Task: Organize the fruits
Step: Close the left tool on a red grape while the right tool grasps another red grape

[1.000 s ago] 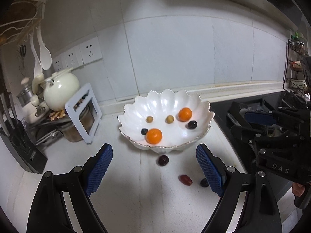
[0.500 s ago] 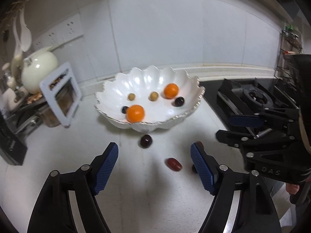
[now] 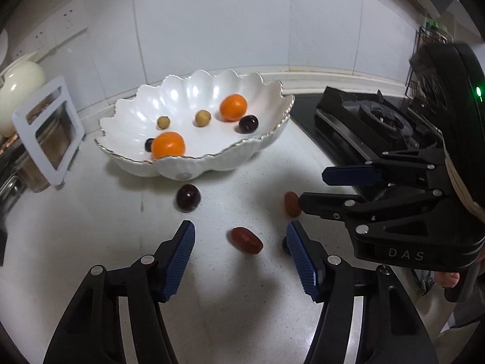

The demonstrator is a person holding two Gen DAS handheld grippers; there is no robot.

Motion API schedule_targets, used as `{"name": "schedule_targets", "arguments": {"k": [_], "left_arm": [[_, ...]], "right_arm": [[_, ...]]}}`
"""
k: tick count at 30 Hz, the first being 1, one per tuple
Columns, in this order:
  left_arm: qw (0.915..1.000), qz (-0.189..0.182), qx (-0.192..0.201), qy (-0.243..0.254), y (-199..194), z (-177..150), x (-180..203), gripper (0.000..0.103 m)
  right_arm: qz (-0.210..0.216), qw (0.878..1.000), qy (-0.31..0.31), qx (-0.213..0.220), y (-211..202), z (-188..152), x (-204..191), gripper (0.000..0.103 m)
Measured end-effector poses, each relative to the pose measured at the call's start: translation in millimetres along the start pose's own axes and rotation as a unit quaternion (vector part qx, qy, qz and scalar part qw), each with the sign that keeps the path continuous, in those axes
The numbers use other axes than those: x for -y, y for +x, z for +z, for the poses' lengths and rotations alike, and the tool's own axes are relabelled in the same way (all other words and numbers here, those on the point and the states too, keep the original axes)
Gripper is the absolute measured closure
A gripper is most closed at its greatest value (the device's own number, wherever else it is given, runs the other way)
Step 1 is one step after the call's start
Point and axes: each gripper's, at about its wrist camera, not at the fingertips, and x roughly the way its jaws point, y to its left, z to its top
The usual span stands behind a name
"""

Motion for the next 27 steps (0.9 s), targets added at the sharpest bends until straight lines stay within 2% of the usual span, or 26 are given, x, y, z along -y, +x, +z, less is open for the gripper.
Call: {"name": "schedule_targets", "arguments": {"k": [5, 8, 18, 23, 27], "left_arm": [[0.9998, -0.018, -0.013, -0.004, 12.4, 1.4, -1.9, 0.050], [0.9996, -0.018, -0.021, -0.003, 17.9, 2.2, -0.5, 0.051], [0.9989, -0.020, -0.043, -0.007, 34.0, -1.2, 1.9, 0.056], [0.9976, -0.028, -0.060, -0.019, 44.3, -7.5, 0.2, 0.066], [0.9976, -0.022, -0.059, -0.031, 46.8, -11.3, -2.4, 0.074]], "right_arm": [[0.009, 1.000, 0.012, -0.010, 9.4, 2.2, 3.7, 0.062], [0.011, 1.000, 0.016, -0.018, 15.8, 3.6, 4.3, 0.067], [0.021, 0.999, 0.025, -0.040, 32.7, 6.4, 2.6, 0.071], [0.018, 0.998, 0.029, -0.050, 39.2, 4.3, 4.3, 0.077], [0.019, 0.998, 0.027, -0.050, 38.8, 3.4, 3.8, 0.081]]}}
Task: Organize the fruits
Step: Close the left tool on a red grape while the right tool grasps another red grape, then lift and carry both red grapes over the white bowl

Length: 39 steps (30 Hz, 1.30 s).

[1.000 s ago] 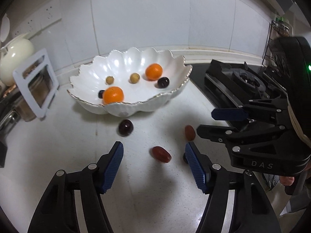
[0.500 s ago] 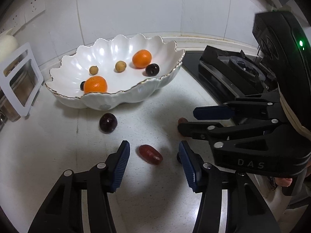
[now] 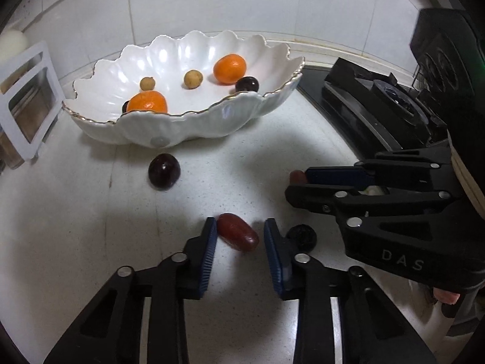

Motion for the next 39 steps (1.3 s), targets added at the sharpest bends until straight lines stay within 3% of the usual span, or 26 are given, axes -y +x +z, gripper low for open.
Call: {"name": "schedule_targets", "arguments": {"k": [7, 15, 39], "left_arm": [[0.9993, -0.014, -0.001, -0.036, -1.5, -0.5, -8.7, 0.079], [0.9985, -0.001, 0.012, -0.053, -13.4, -3.1, -9.0, 0.079], [0.9954, 0.014, 0.062, -0.072, -50.7, 2.4, -5.6, 0.079]], "right_arm": [[0.002, 1.000, -0.001, 0.007, -2.3, -3.4, 0.9, 0.083], [0.004, 1.000, 0.006, 0.014, -8.0, -8.3, 1.7, 0.084], [0.001, 0.998, -0.004, 0.062, -43.7, -16.0, -2.0, 0.084]]}}
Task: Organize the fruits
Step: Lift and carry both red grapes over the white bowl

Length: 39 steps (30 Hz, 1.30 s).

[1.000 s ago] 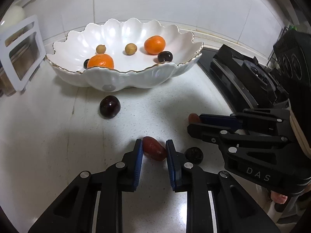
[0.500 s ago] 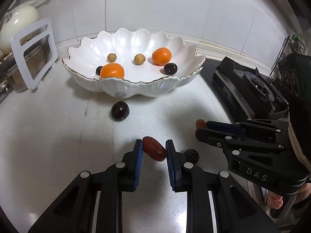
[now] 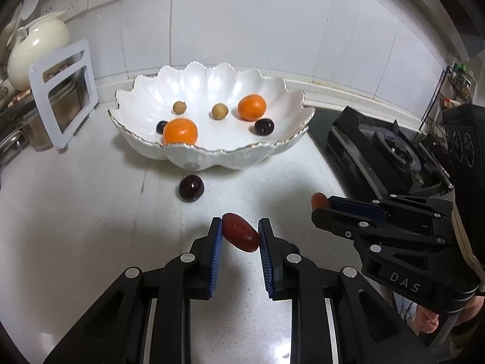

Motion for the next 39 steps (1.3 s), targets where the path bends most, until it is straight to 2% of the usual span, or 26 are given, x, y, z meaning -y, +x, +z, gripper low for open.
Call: {"name": "schedule_targets", "arguments": {"k": [14, 27, 34, 39], "left_arm": [[0.9982, 0.004, 0.060, -0.003, -30.7, 30.8, 2.6, 0.079], [0.9936, 0.014, 0.112, 0.004, -49.8, 72.0, 0.0, 0.079], [0.9910, 0.020, 0.132, 0.013, -50.3, 100.3, -1.1, 0.079], [0.9915, 0.023, 0.127, 0.013, -38.7, 119.0, -3.5, 0.079]], "right_arm": [[-0.004, 0.997, -0.017, 0.073, -40.3, 30.3, -4.6, 0.084], [-0.006, 0.991, -0.022, 0.129, -59.0, 69.9, -7.1, 0.084], [-0.003, 0.989, -0.024, 0.146, -58.2, 96.9, -4.2, 0.084], [-0.004, 0.989, -0.022, 0.145, -49.6, 119.2, 1.7, 0.084]]}}
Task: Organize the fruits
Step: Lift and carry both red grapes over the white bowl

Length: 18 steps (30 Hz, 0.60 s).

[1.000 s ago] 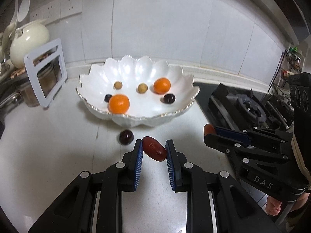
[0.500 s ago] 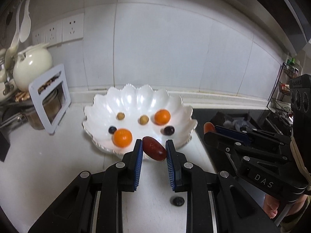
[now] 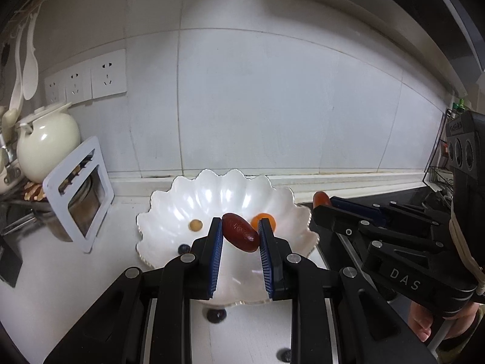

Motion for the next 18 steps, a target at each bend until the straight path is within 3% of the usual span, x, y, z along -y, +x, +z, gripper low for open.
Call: {"name": "schedule_targets", "arguments": {"k": [9, 18], "left_arm": [[0.9996, 0.018, -0.023, -0.002, 37.4, 22.7, -10.1, 0.079], [0.9968, 0.024, -0.073, -0.020, 84.3, 38.0, -28.1, 0.079]], "right_arm": [[-0.010, 1.000, -0.007, -0.025, 37.4, 26.5, 12.2, 0.084], [-0.020, 0.997, -0.009, -0.078, 92.3, 41.6, 22.4, 0.084]]}}
